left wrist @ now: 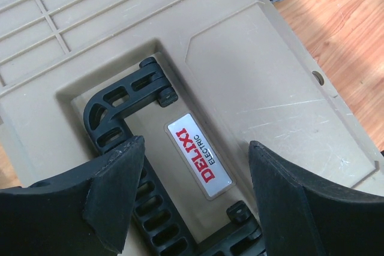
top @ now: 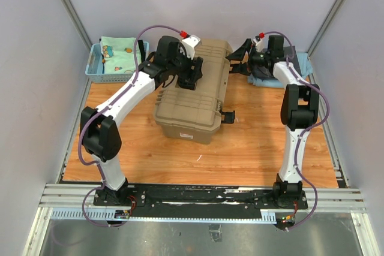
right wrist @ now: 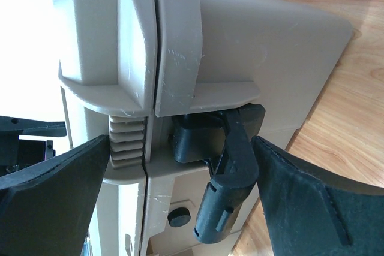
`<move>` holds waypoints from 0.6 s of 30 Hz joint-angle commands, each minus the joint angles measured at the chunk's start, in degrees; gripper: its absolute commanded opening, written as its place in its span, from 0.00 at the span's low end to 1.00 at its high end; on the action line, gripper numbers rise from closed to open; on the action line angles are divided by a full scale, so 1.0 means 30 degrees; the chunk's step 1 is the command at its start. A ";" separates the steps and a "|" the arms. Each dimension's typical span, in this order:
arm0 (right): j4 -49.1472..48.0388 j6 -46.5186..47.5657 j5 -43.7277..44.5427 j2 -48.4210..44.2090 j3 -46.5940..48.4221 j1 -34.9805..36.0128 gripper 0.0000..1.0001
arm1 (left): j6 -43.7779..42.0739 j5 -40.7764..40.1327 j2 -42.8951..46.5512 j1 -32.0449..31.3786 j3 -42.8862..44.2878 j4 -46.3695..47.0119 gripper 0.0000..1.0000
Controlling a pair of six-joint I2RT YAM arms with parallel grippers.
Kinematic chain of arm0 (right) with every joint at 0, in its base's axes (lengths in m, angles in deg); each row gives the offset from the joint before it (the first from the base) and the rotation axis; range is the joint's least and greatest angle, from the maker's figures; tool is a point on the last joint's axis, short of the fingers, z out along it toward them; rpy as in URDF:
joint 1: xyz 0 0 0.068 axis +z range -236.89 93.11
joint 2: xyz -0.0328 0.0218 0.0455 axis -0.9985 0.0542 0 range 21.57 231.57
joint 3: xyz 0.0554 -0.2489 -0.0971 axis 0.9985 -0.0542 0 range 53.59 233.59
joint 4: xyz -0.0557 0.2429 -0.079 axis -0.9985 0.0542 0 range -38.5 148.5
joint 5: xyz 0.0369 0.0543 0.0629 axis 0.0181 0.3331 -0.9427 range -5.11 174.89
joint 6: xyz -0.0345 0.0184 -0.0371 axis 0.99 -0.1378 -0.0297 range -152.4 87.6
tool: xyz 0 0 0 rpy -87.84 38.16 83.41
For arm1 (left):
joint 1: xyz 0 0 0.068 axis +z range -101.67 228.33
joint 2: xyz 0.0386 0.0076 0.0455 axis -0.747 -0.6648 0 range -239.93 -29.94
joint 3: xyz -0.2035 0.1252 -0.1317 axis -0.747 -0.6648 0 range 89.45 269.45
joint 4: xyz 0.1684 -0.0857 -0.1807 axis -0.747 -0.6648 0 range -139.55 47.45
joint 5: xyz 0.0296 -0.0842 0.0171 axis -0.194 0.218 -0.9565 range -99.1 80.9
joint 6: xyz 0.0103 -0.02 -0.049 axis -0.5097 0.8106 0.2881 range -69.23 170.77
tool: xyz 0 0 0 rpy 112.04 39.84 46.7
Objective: Pack the tool kit
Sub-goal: Close the toolbox at the center of the board.
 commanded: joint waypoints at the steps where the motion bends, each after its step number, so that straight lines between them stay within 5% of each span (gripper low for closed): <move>1: 0.0503 0.0553 -0.0361 0.1175 -0.0990 0.0350 1.00 | -0.1144 -0.1355 -0.2765 0.0203 -0.1901 -0.7344 0.75; 12: -0.5958 -0.3245 -0.2468 0.1935 -0.3480 0.0379 0.98 | -0.1023 -0.1074 -0.2856 0.0174 -0.1609 -0.7662 0.75; 18: -0.6198 -0.3021 -0.2944 0.2176 -0.4017 0.0279 0.99 | -0.1008 -0.1186 -0.3020 0.0134 -0.1203 -0.7926 0.74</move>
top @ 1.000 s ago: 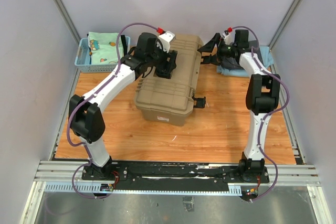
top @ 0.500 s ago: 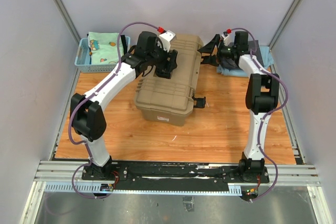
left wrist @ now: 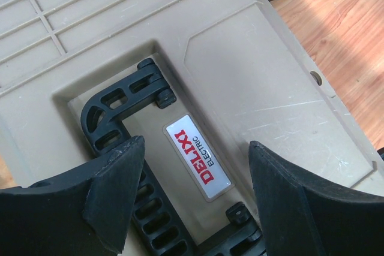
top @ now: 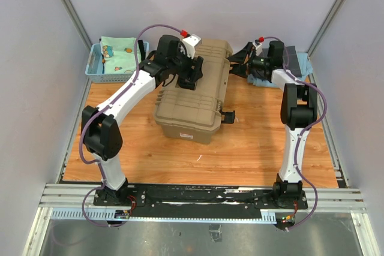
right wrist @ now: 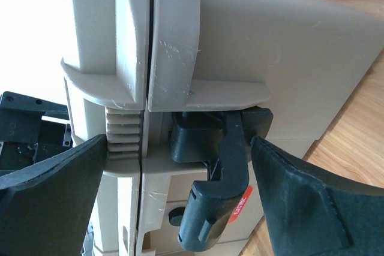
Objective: Pack the tool kit
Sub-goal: Close the toolbox at the center of the board.
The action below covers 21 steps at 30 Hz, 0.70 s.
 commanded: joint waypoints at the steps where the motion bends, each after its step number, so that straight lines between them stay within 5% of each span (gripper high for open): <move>1: 0.0871 0.1131 -0.0719 0.1638 -0.1570 0.0326 0.99 | -0.1045 -0.1533 -0.2721 0.0078 -0.1700 -0.7477 0.74; 12: 0.0166 0.1418 -0.1441 0.1802 -0.2219 -0.0826 0.99 | -0.1066 -0.1364 -0.2808 0.0001 -0.1354 -0.7893 0.74; 21: -0.5383 -0.2272 -0.2061 0.1789 -0.3823 -0.1880 0.99 | -0.0817 -0.0881 -0.2794 -0.0017 -0.0212 -0.7932 0.75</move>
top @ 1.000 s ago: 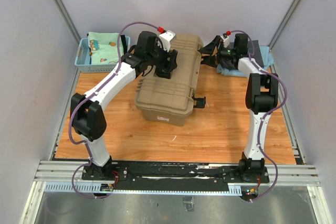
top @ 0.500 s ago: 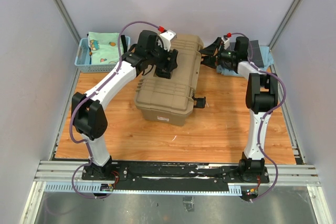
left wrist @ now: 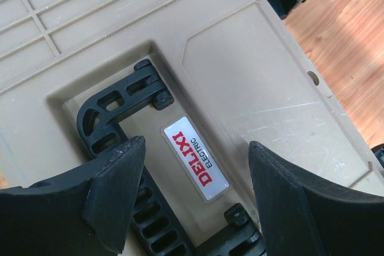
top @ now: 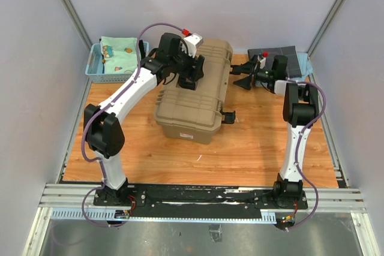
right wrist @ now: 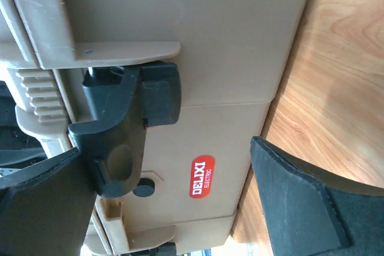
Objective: Pack the tool kit
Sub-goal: Close the toolbox at the center of the board.
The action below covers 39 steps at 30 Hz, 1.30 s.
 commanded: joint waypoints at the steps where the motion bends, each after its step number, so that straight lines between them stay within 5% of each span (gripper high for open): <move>1: -0.1763 -0.1125 -0.0857 0.0811 -0.1036 -0.0596 0.98 | -0.0858 -0.0940 -0.2499 -0.0010 -0.1282 -0.6771 0.75; 5: -0.3940 -0.2638 -0.0959 0.0897 -0.1038 -0.0531 0.99 | -0.0795 -0.0674 -0.2734 -0.0026 -0.0986 -0.6833 0.76; 15: -1.6154 -1.3442 -0.0307 0.3872 0.0617 -0.0219 0.98 | -0.0873 -0.0345 -0.3144 -0.0064 -0.0558 -0.7106 0.75; 24: -1.1832 -1.0114 -0.0158 0.3184 0.1450 0.0547 0.99 | -0.0908 -0.0590 -0.3582 -0.0127 0.0158 -0.7438 0.75; 39: -1.1396 -1.0286 0.0129 0.3491 0.2936 0.1569 0.98 | -0.0895 -0.0433 -0.3721 -0.0273 0.0363 -0.7507 0.75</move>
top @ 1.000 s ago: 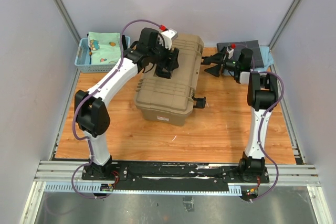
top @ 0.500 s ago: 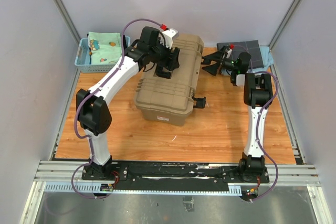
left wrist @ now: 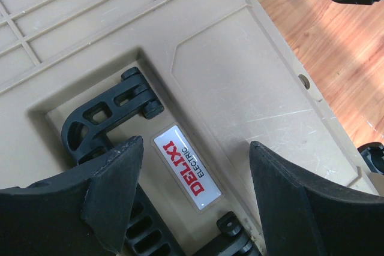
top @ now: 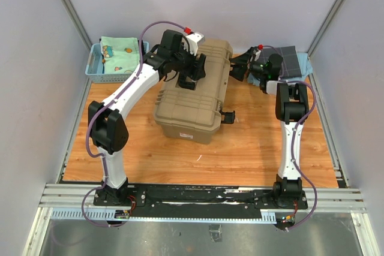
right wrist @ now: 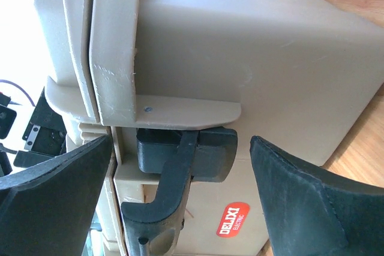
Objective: Pack the tool kit
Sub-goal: Close the toolbox at the center of the board.
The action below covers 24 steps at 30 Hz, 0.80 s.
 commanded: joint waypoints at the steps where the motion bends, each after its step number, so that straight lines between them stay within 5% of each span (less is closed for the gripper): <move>1: -0.0439 -0.0010 0.0154 0.0166 0.0534 0.0635 0.98 | -0.1170 -0.1548 -0.2376 -0.0280 -0.1726 -0.5926 0.75; 13: -0.2397 -0.1459 0.0652 -0.1780 -0.0227 0.0346 0.98 | -0.1211 -0.1562 -0.2211 -0.0364 -0.1827 -0.6010 0.75; 24: 0.1246 0.1681 0.0044 -0.4611 -0.2053 -0.0150 0.99 | -0.1299 -0.1681 -0.2079 -0.0482 -0.1919 -0.6008 0.75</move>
